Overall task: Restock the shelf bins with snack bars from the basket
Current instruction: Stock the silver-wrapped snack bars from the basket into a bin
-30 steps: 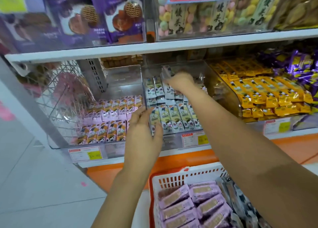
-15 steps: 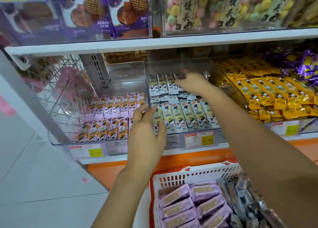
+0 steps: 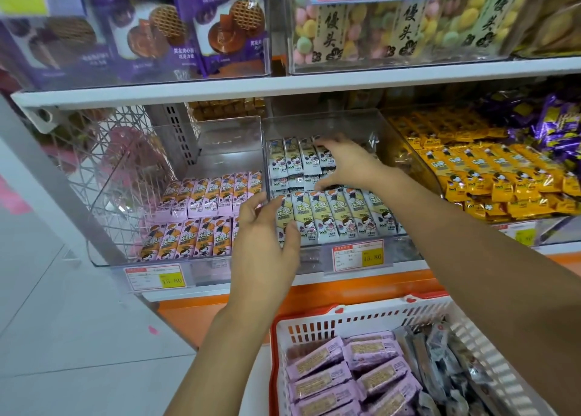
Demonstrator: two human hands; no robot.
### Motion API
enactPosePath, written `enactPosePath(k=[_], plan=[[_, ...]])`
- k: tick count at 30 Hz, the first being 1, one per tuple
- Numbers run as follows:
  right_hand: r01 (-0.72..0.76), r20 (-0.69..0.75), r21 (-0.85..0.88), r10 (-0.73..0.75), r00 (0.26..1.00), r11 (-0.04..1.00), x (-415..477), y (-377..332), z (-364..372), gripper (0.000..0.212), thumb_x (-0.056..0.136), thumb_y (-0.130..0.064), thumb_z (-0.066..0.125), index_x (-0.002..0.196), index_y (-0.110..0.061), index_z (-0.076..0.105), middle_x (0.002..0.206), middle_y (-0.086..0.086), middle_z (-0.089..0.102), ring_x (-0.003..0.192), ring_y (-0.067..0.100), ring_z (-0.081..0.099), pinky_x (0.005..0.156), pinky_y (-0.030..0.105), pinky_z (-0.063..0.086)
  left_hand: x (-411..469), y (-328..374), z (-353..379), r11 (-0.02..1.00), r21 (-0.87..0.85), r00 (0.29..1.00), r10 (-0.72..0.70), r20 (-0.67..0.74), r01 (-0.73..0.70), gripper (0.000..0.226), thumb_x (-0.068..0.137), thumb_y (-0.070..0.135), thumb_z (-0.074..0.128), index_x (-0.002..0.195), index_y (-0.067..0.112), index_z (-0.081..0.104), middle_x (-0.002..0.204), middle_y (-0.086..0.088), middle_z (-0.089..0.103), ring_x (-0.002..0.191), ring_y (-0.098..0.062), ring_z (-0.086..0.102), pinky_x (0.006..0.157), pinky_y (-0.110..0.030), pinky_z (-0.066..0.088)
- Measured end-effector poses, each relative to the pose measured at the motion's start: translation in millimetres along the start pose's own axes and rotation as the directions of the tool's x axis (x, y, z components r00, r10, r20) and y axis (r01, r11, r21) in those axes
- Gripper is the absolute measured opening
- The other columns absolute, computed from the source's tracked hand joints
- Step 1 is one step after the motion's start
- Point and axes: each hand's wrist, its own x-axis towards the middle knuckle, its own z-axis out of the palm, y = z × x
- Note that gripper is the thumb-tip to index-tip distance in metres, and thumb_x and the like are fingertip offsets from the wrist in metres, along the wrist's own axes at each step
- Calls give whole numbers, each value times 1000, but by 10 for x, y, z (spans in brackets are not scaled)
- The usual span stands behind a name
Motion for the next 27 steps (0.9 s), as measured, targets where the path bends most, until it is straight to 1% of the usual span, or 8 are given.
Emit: enactPosePath(k=[7,13,15,17,19,20,22,27], plan=[[33,-70,-120,-42,997,992,9,-31,3,87,74,-51,75,146,-27,33,146,11,37,128,33,45,103,45,43,15,-36,20,1000,-5,1000,2,-8,-2,42,94,24,53,135,17,50,146,2,31,96,4,32,77,-3,21],[13,-97,-160,-28,995,987,3,-77,27,86,75,-51,75,145,-25,34,143,11,41,124,32,49,98,46,47,27,-69,15,999,4,999,33,-16,-33,40,94,21,54,133,15,52,144,-2,33,87,-1,45,75,-5,24],[-2,-100,-91,-7,995,996,-67,-81,-2,86,75,-47,76,146,-24,33,145,10,40,129,31,45,104,46,43,6,-78,12,998,0,997,66,-38,-66,38,93,18,54,131,13,54,142,-4,36,104,-7,49,84,-3,22],[14,-149,-19,-17,989,1000,-237,-90,-74,73,80,-38,75,141,-21,40,142,10,44,128,28,45,106,41,40,-45,-63,26,987,15,983,161,-87,-161,35,92,14,55,127,10,56,137,-6,41,120,-11,42,92,-3,19],[64,-278,42,-50,959,997,-512,-115,-150,37,85,-29,70,117,-14,60,117,8,60,108,22,57,96,36,46,-127,-30,59,966,3,962,258,-93,-259,32,92,13,52,123,9,58,128,-5,48,117,-9,42,94,-6,25],[87,-338,72,-58,940,994,-686,-133,-165,20,87,-27,67,100,-11,64,97,5,64,92,19,60,85,37,50,-184,-12,77,952,-15,950,303,-72,-305,30,91,14,50,119,10,59,120,-3,52,111,-6,45,93,-6,28],[143,-412,99,-90,907,985,-1080,-142,-123,25,90,-28,64,74,-11,56,67,2,57,67,20,56,64,35,49,-320,19,124,927,-63,928,372,20,-371,23,91,17,47,107,13,64,101,6,56,90,3,48,81,-2,33],[91,-379,121,-39,925,988,-2064,268,237,43,92,-27,62,58,-22,37,47,-9,31,44,10,33,46,29,26,-672,-79,360,928,-49,831,354,430,-370,14,95,21,50,91,19,64,72,14,56,63,-5,48,54,-16,34]])
